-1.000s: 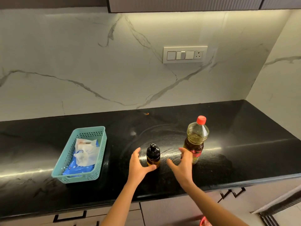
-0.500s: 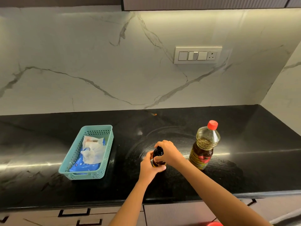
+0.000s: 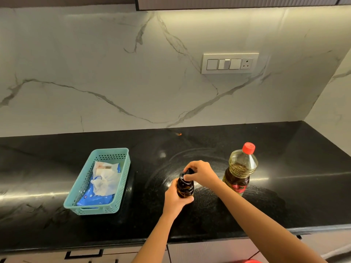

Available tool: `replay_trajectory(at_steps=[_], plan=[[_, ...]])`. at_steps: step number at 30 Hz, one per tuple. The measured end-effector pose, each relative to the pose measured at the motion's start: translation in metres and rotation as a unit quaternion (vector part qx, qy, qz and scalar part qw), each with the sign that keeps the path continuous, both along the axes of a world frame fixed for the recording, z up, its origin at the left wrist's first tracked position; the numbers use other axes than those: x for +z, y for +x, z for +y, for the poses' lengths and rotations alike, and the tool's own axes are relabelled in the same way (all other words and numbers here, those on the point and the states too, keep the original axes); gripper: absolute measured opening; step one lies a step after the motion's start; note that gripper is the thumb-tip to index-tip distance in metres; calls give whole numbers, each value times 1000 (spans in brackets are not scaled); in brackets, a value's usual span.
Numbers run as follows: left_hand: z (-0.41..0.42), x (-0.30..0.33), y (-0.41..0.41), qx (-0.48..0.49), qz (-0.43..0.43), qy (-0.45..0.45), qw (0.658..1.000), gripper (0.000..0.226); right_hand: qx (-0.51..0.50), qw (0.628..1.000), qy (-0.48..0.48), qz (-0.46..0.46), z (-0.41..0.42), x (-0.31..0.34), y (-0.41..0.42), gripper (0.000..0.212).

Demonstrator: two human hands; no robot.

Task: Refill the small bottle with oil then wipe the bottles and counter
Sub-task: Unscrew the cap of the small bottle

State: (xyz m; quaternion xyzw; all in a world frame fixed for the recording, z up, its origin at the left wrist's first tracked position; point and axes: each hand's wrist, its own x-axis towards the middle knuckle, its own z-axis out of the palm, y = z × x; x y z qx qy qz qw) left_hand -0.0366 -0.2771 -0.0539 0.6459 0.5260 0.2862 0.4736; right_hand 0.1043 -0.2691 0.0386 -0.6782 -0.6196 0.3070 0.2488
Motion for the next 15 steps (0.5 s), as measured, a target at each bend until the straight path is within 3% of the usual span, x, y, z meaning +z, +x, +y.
replay_trajectory(at_steps=[2,4,6,8,10,12,15], plan=[[1,0,0,-2,1,2,1000,62,-42,997,-15,68,0,-3,5,17],[2,0,0,2,8,10,1000,59,-98,969,-42,223,0,-5,10,13],[3,-1,0,5,11,21,1000,58,-159,890,-59,424,0,-7,12,11],[5,-4,0,5,15,28,999,59,-217,811,-57,540,1,-13,13,14],[7,-6,-1,6,20,34,999,60,-269,782,-46,561,4,-27,14,14],[10,-8,-1,10,23,37,999,60,-314,781,-42,538,6,-42,13,12],[14,-7,-4,28,28,38,998,60,-361,829,-47,424,6,-65,15,10]])
